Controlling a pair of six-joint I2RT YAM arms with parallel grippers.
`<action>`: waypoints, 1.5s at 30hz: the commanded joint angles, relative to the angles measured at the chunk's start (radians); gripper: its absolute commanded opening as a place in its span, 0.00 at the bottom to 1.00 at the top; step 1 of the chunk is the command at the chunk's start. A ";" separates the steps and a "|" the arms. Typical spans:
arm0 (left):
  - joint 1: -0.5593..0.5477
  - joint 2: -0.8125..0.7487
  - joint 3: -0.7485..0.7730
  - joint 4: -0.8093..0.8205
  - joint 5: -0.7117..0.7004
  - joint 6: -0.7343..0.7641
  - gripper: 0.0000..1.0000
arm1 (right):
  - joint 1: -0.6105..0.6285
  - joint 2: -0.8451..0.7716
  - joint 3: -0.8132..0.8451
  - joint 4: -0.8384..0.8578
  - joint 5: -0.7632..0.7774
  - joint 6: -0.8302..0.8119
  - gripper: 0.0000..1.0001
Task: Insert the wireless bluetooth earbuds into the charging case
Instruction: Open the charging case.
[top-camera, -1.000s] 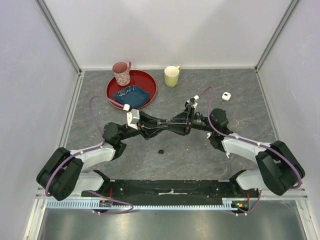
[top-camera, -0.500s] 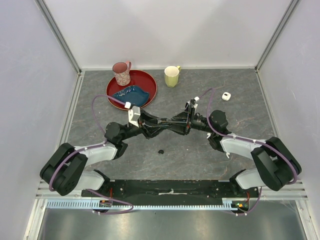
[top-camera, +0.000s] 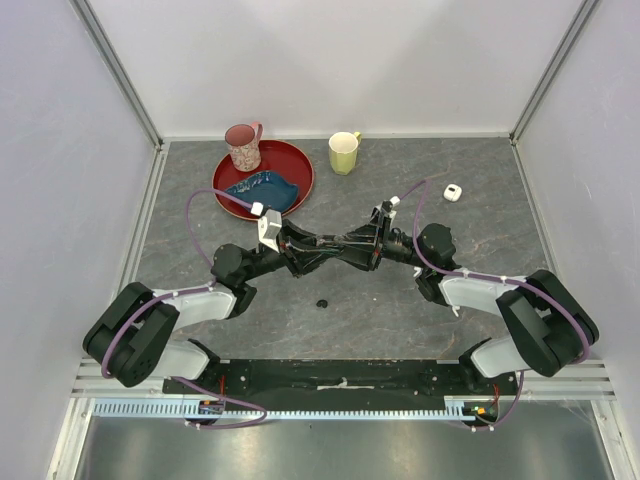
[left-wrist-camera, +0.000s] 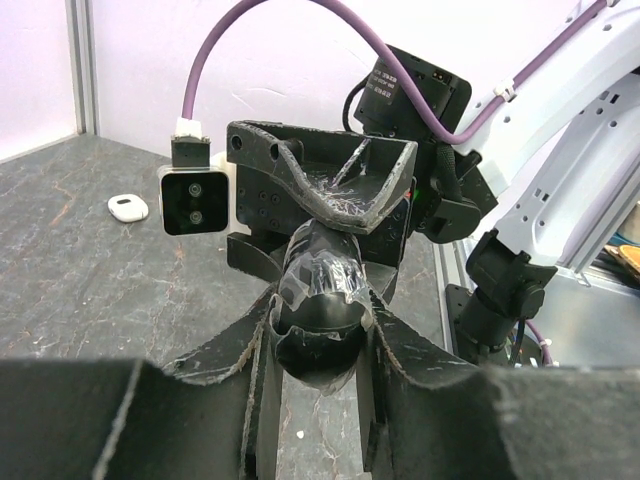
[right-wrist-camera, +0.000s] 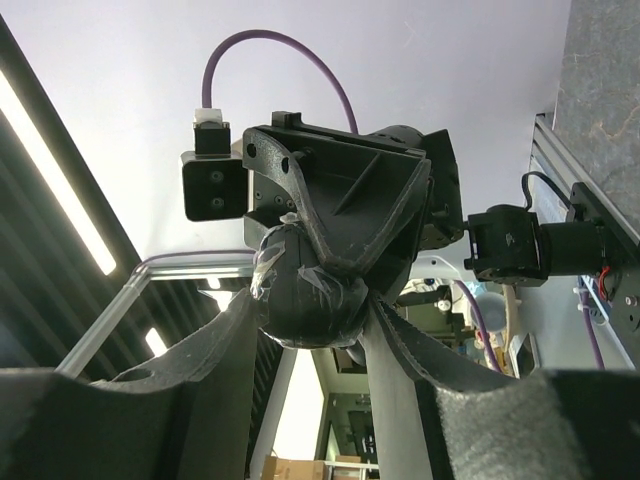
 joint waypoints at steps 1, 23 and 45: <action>-0.004 -0.004 -0.019 0.292 -0.021 0.007 0.02 | 0.012 -0.015 0.007 0.162 0.005 0.021 0.21; -0.004 -0.234 -0.036 -0.010 -0.046 0.134 0.02 | 0.015 -0.359 0.366 -1.333 0.425 -1.048 0.88; -0.007 -0.350 -0.030 -0.228 -0.050 0.243 0.02 | 0.191 -0.433 0.467 -1.257 0.441 -1.302 0.88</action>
